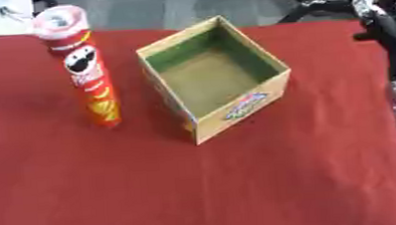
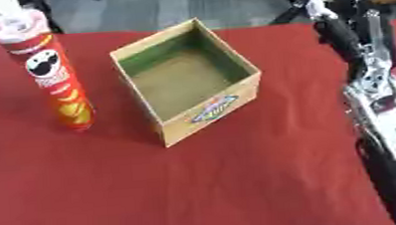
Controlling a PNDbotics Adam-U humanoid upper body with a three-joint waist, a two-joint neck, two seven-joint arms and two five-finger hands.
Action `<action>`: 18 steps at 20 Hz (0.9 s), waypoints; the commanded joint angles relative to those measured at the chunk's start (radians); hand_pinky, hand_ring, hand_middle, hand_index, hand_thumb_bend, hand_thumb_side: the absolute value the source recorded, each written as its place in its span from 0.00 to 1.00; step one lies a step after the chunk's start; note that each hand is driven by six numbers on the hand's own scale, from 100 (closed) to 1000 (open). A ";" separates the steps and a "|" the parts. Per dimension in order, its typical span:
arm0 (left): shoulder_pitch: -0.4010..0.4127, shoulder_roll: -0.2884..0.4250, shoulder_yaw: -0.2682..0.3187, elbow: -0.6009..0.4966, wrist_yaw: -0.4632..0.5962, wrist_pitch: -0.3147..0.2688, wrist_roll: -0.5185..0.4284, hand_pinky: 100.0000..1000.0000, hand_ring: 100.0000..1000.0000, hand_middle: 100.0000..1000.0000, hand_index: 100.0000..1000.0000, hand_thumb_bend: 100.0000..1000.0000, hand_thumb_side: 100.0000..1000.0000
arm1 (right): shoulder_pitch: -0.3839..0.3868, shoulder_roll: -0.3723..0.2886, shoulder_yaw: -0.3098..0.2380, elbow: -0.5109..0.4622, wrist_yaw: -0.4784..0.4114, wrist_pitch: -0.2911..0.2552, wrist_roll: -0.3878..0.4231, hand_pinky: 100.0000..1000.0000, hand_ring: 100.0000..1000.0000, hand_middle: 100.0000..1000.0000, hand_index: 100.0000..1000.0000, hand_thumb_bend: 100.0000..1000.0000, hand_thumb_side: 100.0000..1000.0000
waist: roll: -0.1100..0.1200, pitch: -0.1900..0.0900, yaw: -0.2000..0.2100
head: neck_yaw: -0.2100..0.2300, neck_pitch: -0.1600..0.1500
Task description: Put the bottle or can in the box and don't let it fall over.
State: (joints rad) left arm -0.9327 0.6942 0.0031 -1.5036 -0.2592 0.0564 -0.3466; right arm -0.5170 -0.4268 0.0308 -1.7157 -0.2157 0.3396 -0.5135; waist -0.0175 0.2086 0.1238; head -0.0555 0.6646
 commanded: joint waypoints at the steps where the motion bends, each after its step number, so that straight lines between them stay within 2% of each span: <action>1: -0.015 0.030 0.017 -0.004 -0.002 -0.002 0.000 0.90 0.74 0.79 0.81 1.00 0.40 | -0.012 -0.016 -0.010 -0.018 0.004 0.000 0.000 0.53 0.76 0.89 0.76 0.37 0.42 | 0.002 -0.023 -0.001 | -0.002 -0.010; 10: -0.011 0.034 0.019 -0.003 -0.002 -0.002 0.002 0.90 0.75 0.79 0.82 1.00 0.40 | -0.014 -0.017 -0.010 -0.018 0.004 0.001 0.000 0.53 0.76 0.89 0.76 0.37 0.42 | 0.000 -0.024 -0.005 | -0.006 -0.013; 18: -0.012 0.040 -0.029 0.036 -0.041 -0.028 -0.069 0.91 0.77 0.81 0.85 1.00 0.39 | -0.016 -0.016 -0.009 -0.018 0.004 0.003 0.000 0.53 0.76 0.88 0.76 0.38 0.42 | -0.001 -0.025 -0.004 | 0.001 -0.012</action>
State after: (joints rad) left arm -0.9313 0.6950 -0.0245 -1.4663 -0.2920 0.0334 -0.4031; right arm -0.5179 -0.4268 0.0310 -1.7159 -0.2157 0.3404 -0.5139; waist -0.0210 0.2086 0.1189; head -0.0565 0.6642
